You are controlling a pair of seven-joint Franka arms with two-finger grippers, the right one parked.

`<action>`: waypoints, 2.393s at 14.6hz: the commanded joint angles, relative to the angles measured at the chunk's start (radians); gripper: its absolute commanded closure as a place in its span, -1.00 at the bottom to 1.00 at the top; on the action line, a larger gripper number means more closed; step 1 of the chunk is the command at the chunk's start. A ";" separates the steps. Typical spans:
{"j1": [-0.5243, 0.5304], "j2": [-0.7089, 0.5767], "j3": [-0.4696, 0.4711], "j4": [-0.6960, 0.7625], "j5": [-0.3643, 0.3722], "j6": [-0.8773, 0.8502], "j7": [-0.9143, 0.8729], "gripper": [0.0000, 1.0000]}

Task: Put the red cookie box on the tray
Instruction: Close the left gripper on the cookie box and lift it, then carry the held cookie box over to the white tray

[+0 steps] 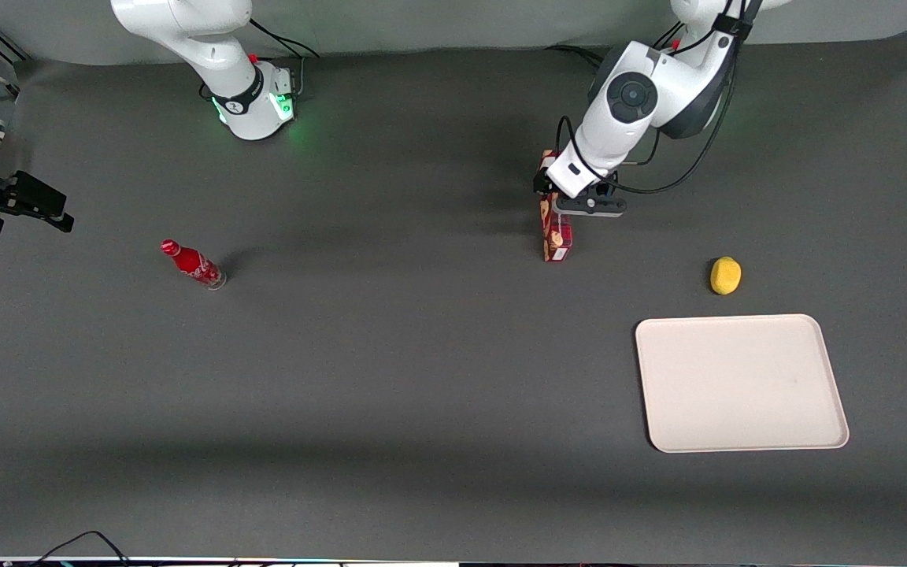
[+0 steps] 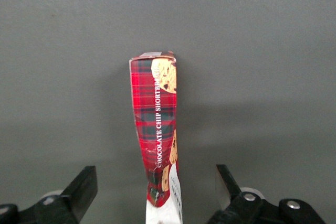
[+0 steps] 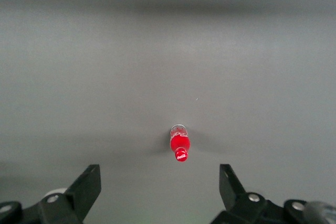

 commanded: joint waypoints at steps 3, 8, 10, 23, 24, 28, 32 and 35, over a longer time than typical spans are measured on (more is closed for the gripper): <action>-0.029 0.121 -0.009 -0.079 -0.013 0.226 -0.023 -1.00; -0.055 0.175 -0.008 -0.099 -0.010 0.278 -0.023 -1.00; -0.063 0.195 -0.006 -0.109 -0.005 0.311 -0.023 -0.98; -0.063 0.227 0.032 -0.114 0.044 0.314 -0.012 1.00; -0.063 0.226 0.038 -0.111 0.047 0.314 -0.009 1.00; -0.049 0.167 0.048 -0.060 0.049 0.245 -0.022 1.00; -0.017 0.095 0.127 0.203 0.055 -0.196 -0.008 1.00; -0.002 0.112 0.210 0.418 0.208 -0.423 0.000 1.00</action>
